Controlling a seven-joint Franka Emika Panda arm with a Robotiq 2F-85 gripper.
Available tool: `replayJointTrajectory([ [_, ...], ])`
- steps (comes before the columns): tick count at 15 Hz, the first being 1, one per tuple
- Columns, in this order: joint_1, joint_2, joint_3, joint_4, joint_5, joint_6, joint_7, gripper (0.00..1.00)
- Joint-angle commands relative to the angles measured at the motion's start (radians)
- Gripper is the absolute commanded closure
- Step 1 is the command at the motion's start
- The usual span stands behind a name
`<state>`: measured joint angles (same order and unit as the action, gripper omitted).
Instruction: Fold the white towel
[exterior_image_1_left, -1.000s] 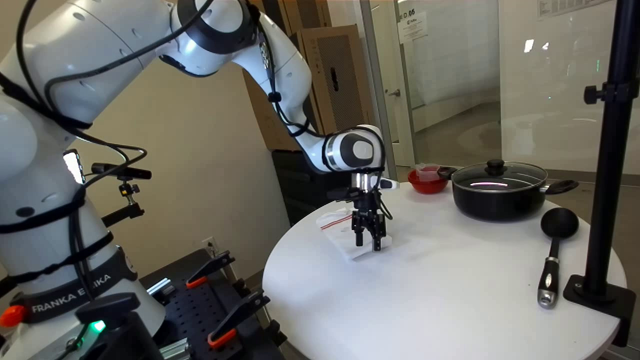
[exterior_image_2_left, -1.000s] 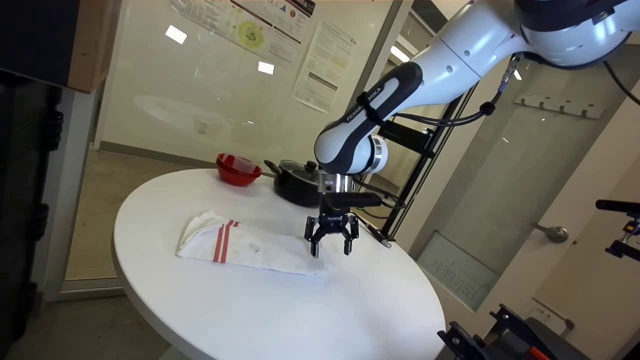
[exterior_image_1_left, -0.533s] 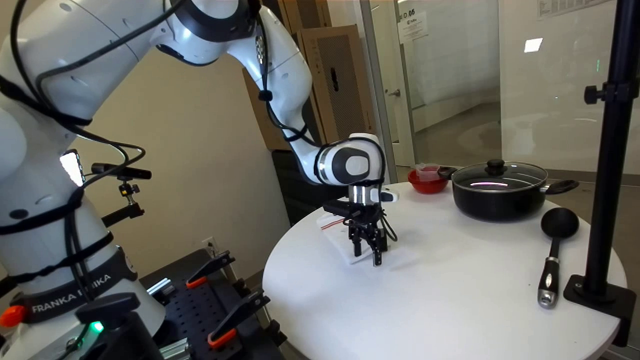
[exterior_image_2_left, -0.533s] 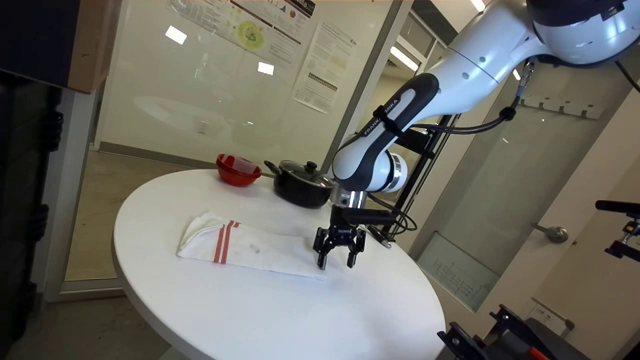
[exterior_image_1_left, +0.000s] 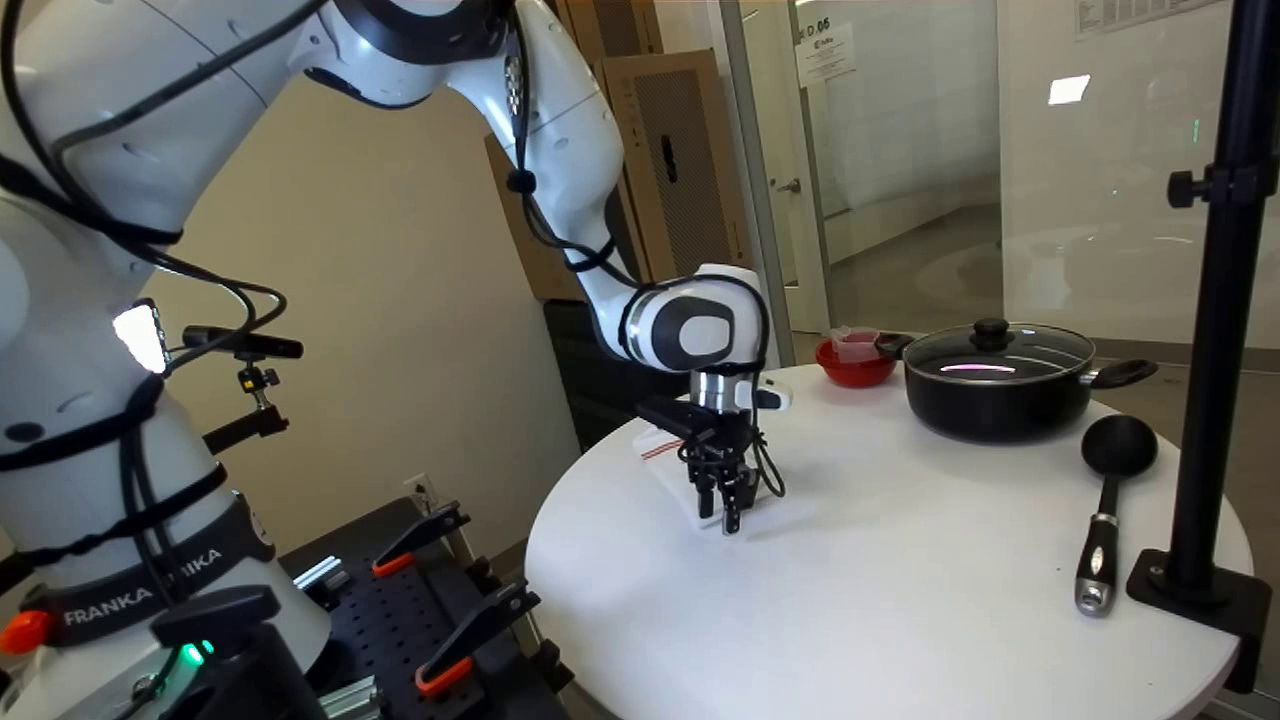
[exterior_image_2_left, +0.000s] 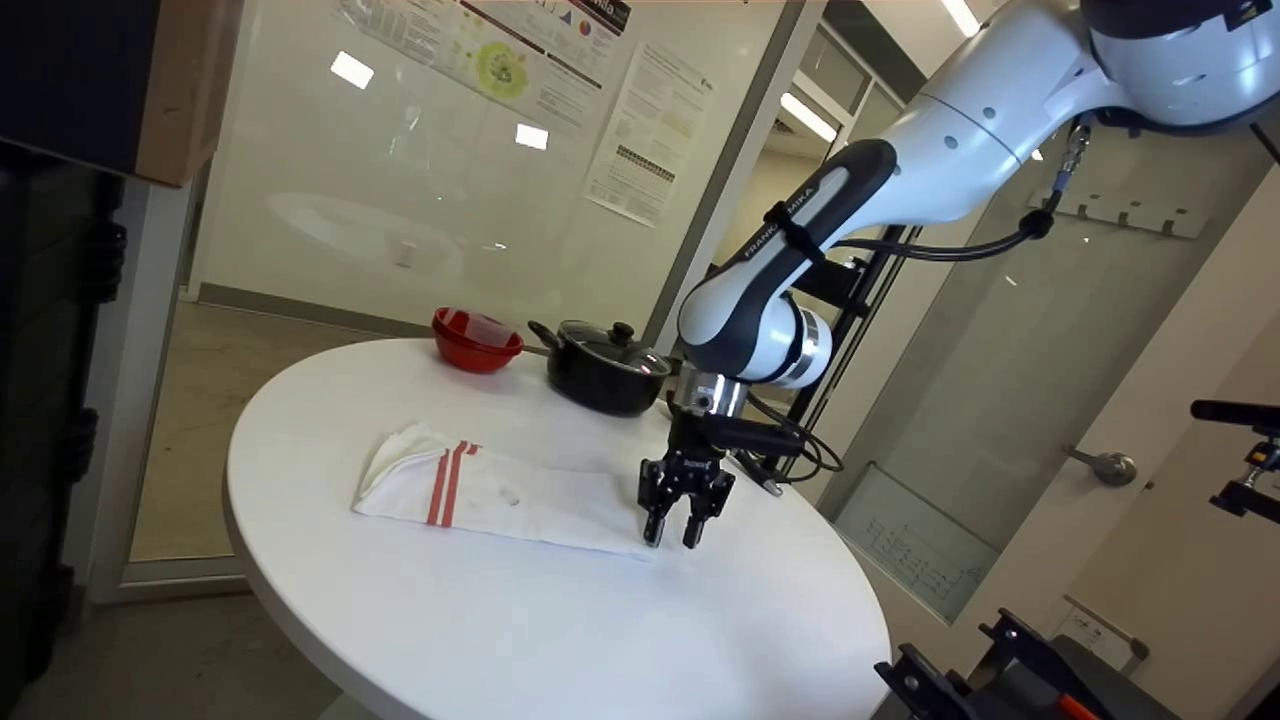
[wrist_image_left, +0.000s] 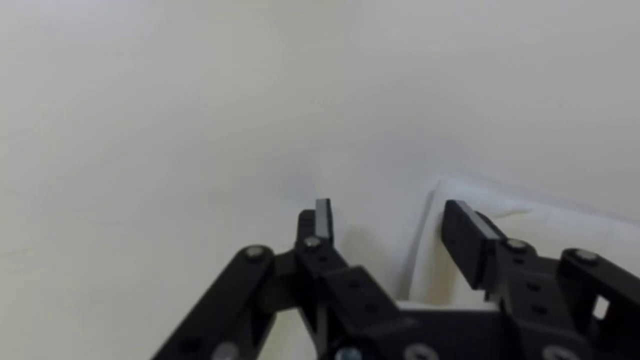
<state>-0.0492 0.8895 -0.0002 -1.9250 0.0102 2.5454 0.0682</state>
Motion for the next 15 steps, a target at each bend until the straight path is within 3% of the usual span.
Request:
replayJointTrajectory([
  [1,-0.039,-0.042,0.036,-0.051,0.047,0.012,-0.057,0.70],
  [5,-0.060,-0.046,0.051,-0.042,0.085,-0.020,-0.059,1.00],
  [6,-0.069,-0.052,0.055,-0.036,0.096,-0.042,-0.061,1.00],
  [10,-0.104,-0.127,0.061,-0.060,0.149,-0.092,-0.063,0.99],
  [14,-0.113,-0.256,0.051,-0.139,0.184,-0.072,-0.060,1.00],
  [15,-0.106,-0.274,0.045,-0.147,0.180,-0.075,-0.057,0.74],
])
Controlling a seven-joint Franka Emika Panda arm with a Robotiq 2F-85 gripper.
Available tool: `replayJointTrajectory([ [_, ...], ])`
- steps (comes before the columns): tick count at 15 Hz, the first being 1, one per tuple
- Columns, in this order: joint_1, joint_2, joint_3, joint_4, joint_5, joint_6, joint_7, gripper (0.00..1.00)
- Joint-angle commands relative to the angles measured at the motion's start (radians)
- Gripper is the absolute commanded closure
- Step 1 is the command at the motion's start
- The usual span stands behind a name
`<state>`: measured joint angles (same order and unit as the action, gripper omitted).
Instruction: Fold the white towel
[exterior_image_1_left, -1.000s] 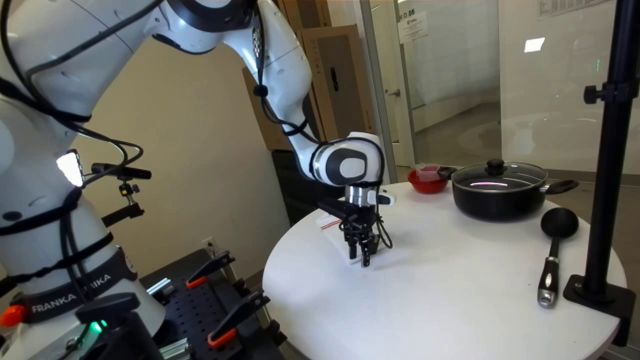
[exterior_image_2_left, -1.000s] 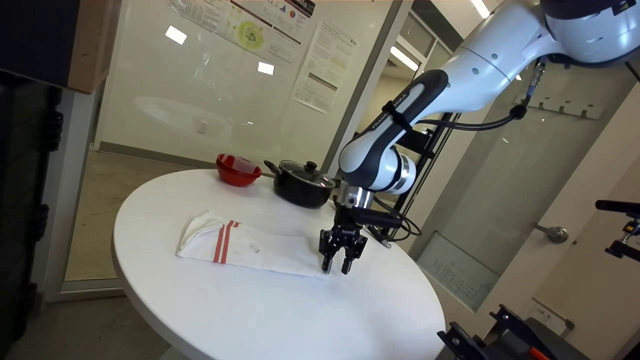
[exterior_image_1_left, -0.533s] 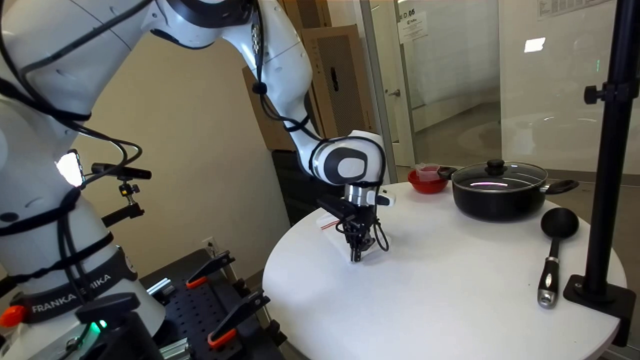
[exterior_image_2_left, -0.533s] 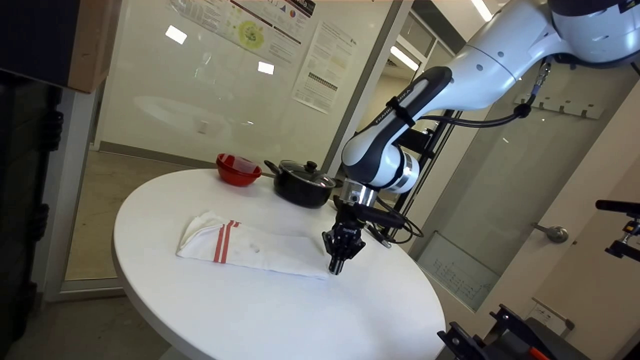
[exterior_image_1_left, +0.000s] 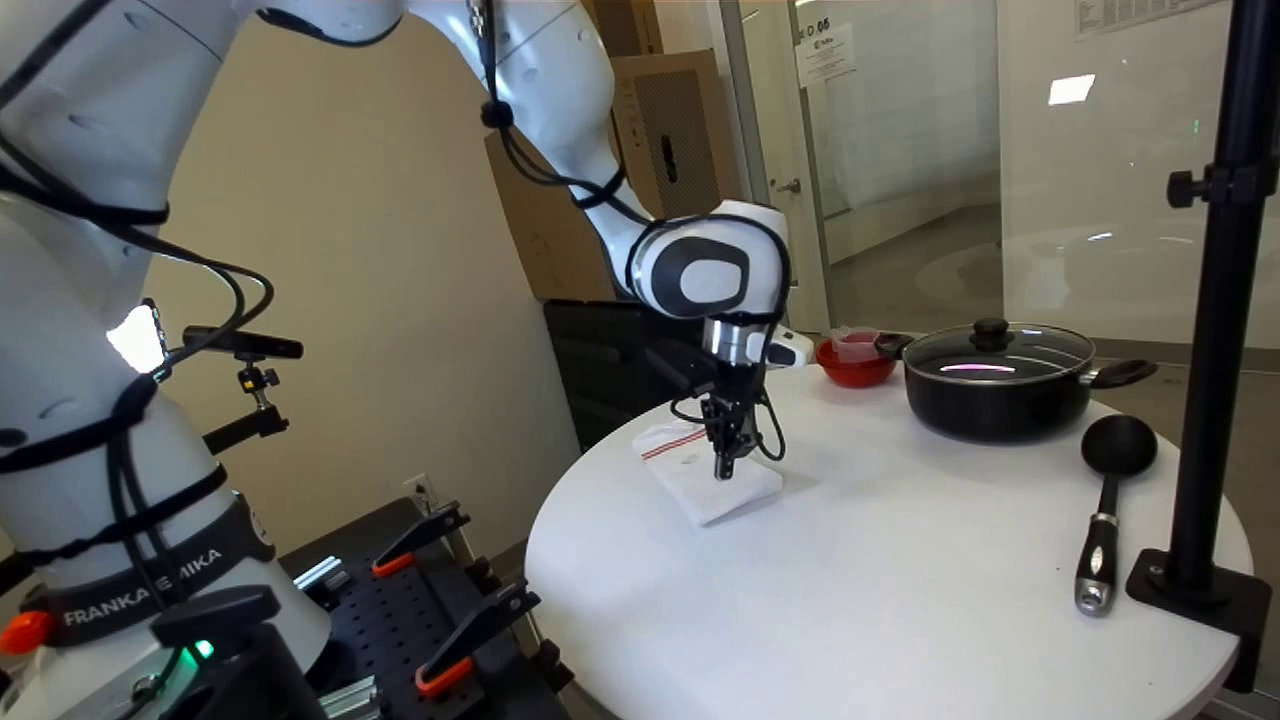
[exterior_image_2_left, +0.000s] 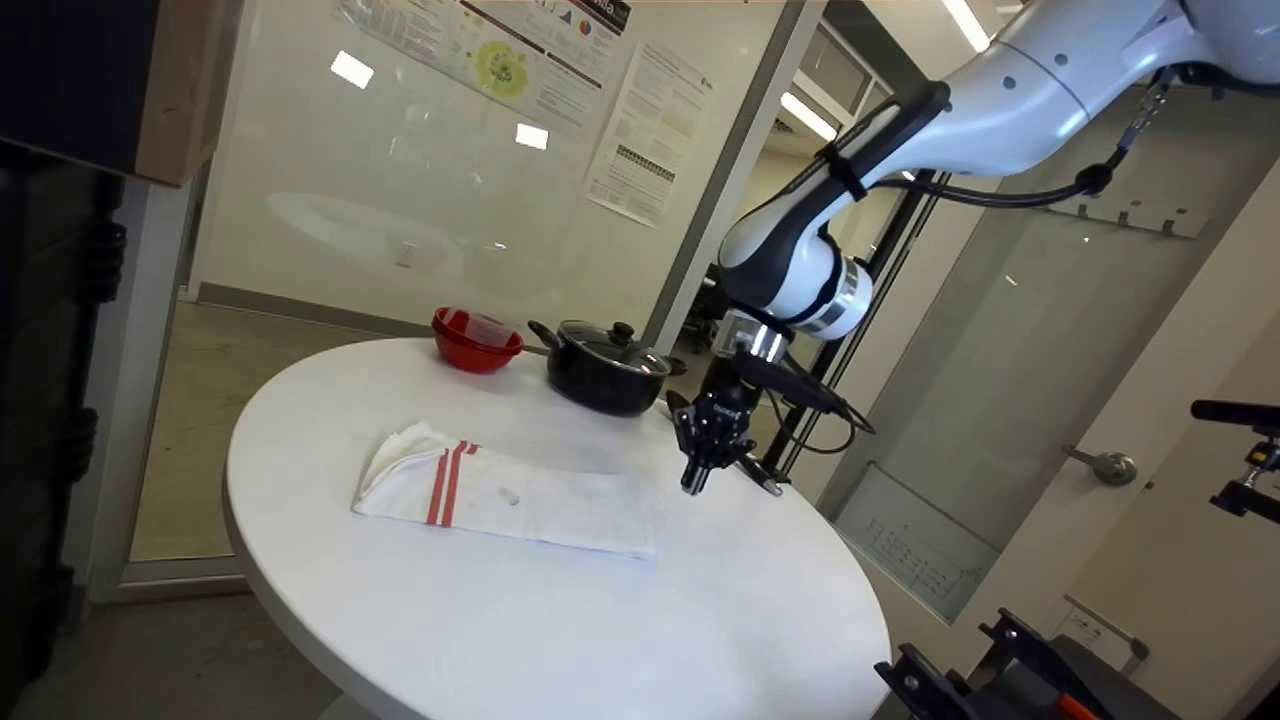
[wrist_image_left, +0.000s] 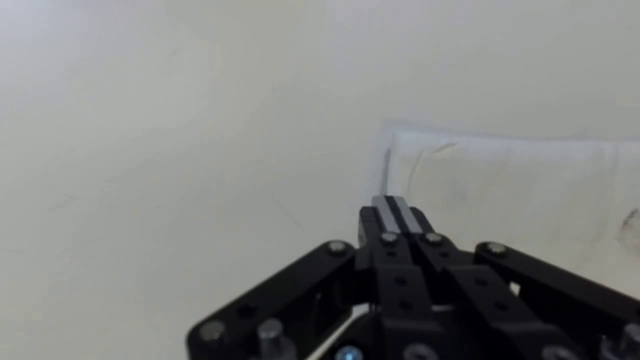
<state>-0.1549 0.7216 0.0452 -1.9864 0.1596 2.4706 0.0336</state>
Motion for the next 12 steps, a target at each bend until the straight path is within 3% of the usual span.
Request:
replayJointTrajectory([
  [1,0.009,-0.121,-0.007,-0.092,0.022,0.000,-0.016,0.73],
  [4,0.046,-0.137,-0.022,-0.118,-0.019,0.083,-0.021,0.52],
  [11,0.172,-0.061,-0.097,-0.183,-0.109,0.443,0.059,0.01],
  [12,0.184,-0.048,-0.103,-0.190,-0.111,0.484,0.066,0.00],
])
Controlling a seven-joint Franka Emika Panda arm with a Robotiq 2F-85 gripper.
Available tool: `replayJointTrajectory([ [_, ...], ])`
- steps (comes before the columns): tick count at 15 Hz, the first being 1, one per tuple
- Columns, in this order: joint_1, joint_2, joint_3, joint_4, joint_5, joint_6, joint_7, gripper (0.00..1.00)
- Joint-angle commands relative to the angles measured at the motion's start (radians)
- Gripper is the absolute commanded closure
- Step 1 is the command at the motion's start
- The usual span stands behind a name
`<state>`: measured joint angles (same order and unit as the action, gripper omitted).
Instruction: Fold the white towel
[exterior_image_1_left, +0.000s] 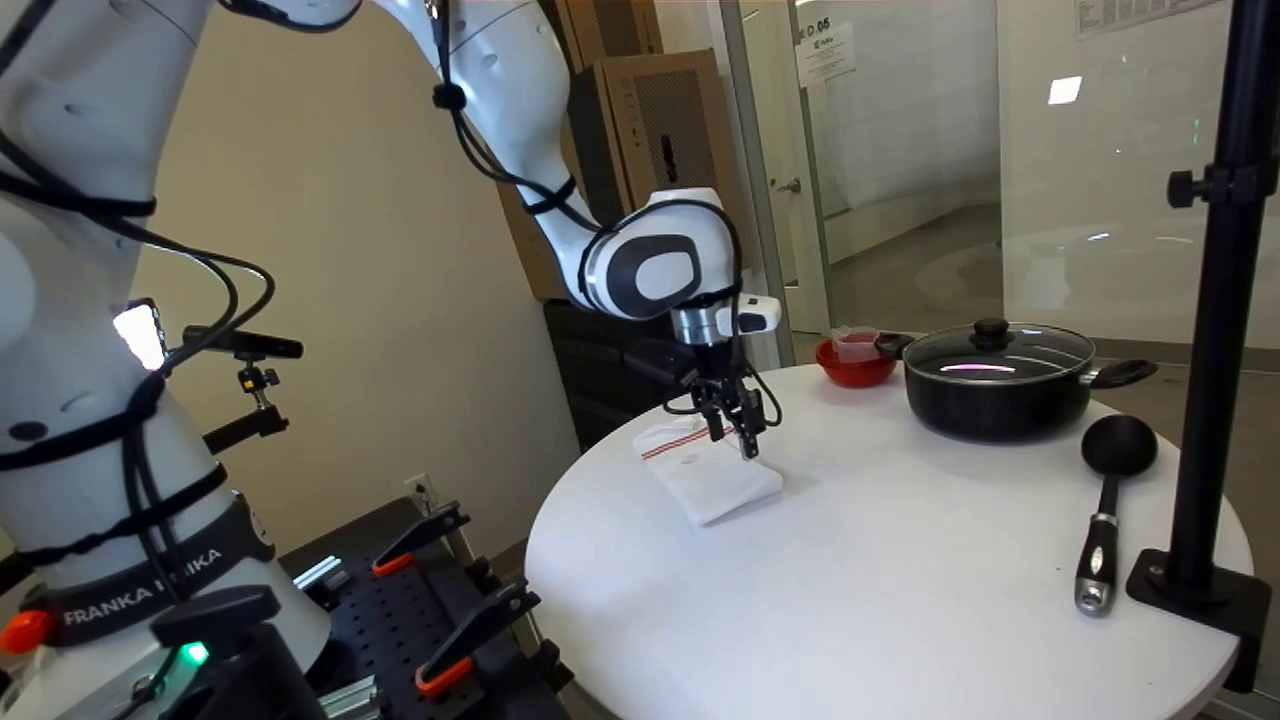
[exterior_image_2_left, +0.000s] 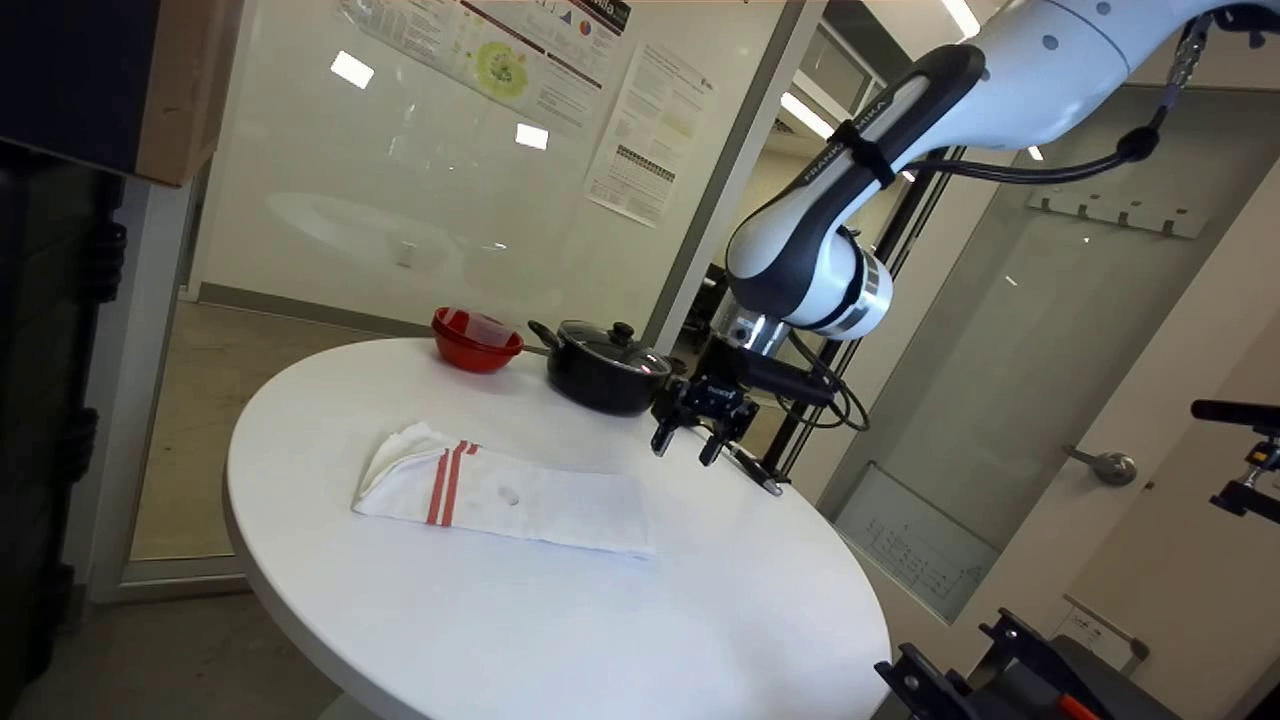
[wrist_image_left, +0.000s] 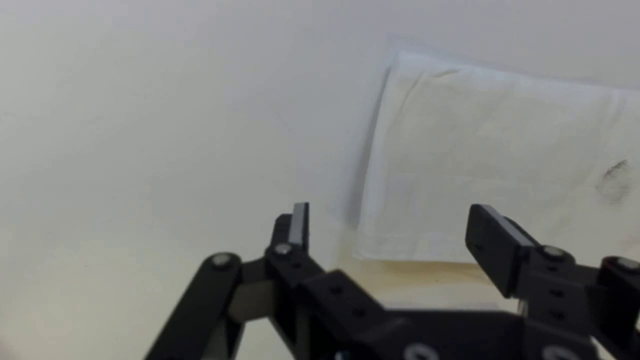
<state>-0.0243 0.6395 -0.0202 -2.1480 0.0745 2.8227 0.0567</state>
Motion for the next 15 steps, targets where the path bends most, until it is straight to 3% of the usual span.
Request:
replayJointTrajectory([
  [1,0.067,0.049,-0.046,-0.033,-0.024,0.175,0.052,0.00],
  [6,0.076,0.108,-0.049,-0.009,0.002,0.227,0.066,0.00],
  [15,0.050,0.197,-0.064,0.107,0.013,0.120,0.089,0.00],
])
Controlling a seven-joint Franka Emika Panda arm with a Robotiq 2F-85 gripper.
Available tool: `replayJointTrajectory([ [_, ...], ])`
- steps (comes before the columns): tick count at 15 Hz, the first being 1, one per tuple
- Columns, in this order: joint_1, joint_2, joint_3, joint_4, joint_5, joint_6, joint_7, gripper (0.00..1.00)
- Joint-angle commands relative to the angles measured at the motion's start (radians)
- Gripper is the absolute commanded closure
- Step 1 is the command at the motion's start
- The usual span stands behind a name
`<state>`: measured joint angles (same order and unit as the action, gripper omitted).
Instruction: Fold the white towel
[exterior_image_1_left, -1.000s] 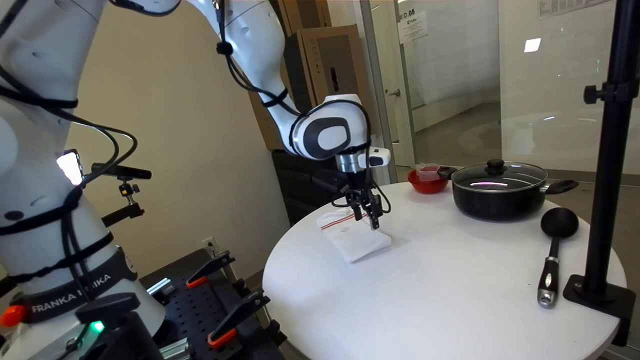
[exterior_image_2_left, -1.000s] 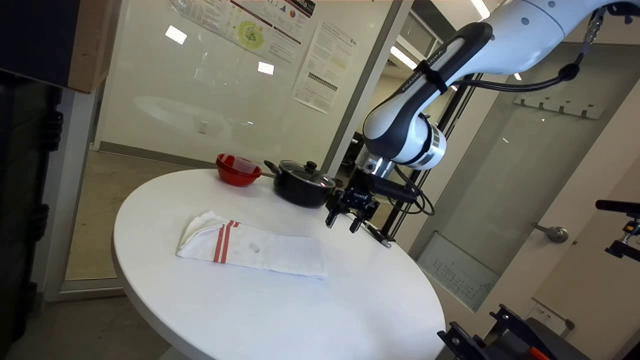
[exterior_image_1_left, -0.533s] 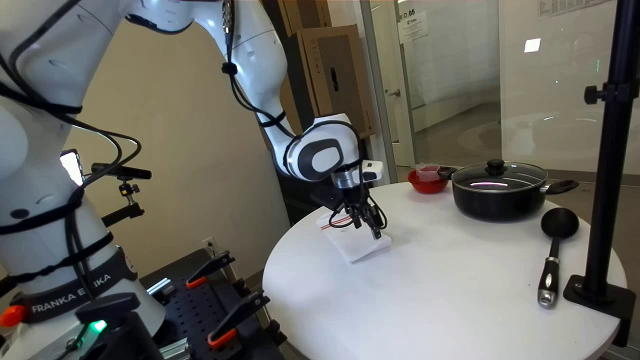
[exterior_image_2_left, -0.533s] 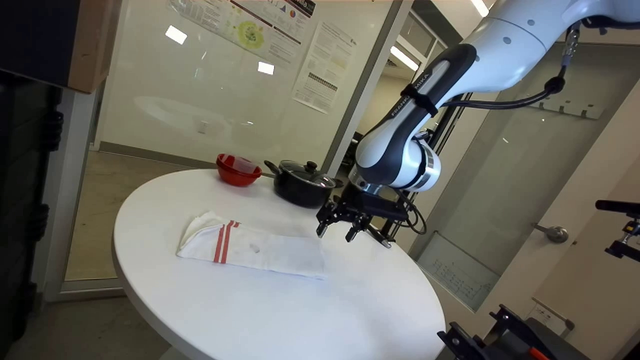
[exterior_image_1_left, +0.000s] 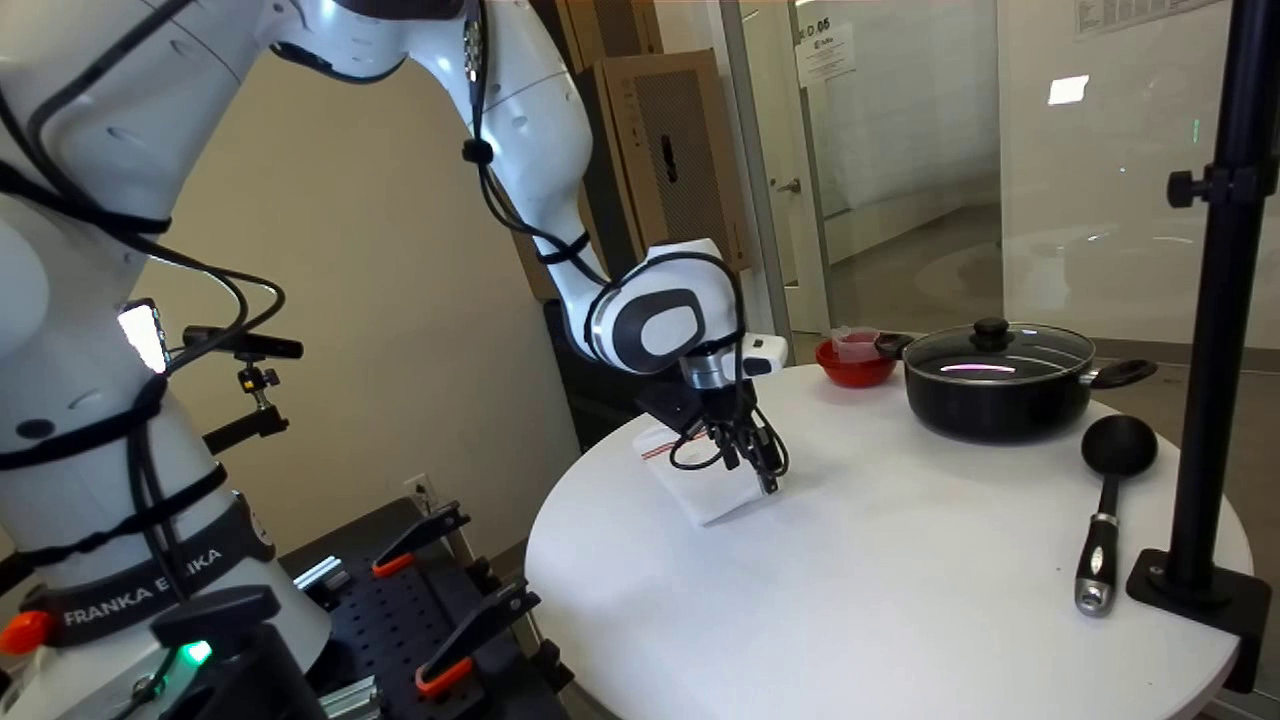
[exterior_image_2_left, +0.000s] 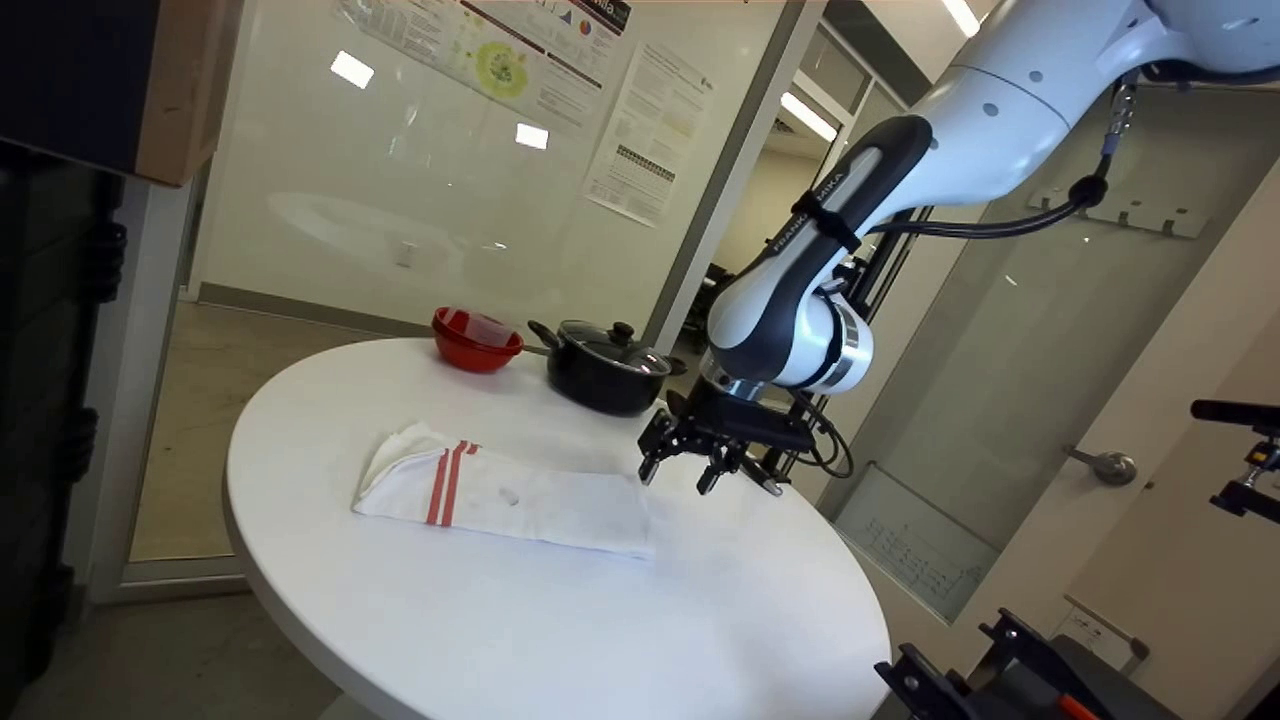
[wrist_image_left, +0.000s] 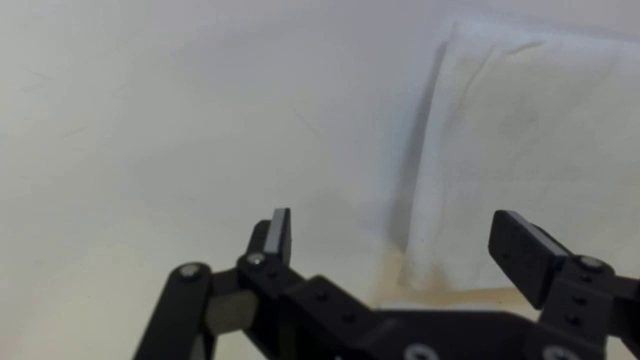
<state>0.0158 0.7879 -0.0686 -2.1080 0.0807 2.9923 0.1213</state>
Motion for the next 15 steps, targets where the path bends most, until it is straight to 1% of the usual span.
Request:
replayJointTrajectory([
  [1,0.011,0.060,-0.017,0.081,0.005,-0.064,0.026,0.00],
  [7,0.029,0.117,-0.019,0.161,-0.003,-0.128,0.036,0.00],
  [8,0.032,0.124,-0.019,0.171,-0.005,-0.136,0.036,0.08],
  [9,0.035,0.131,-0.017,0.181,-0.006,-0.144,0.036,0.25],
  [14,0.044,0.161,-0.013,0.223,-0.011,-0.172,0.030,0.62],
  [15,0.044,0.166,-0.012,0.230,-0.011,-0.177,0.028,0.71],
])
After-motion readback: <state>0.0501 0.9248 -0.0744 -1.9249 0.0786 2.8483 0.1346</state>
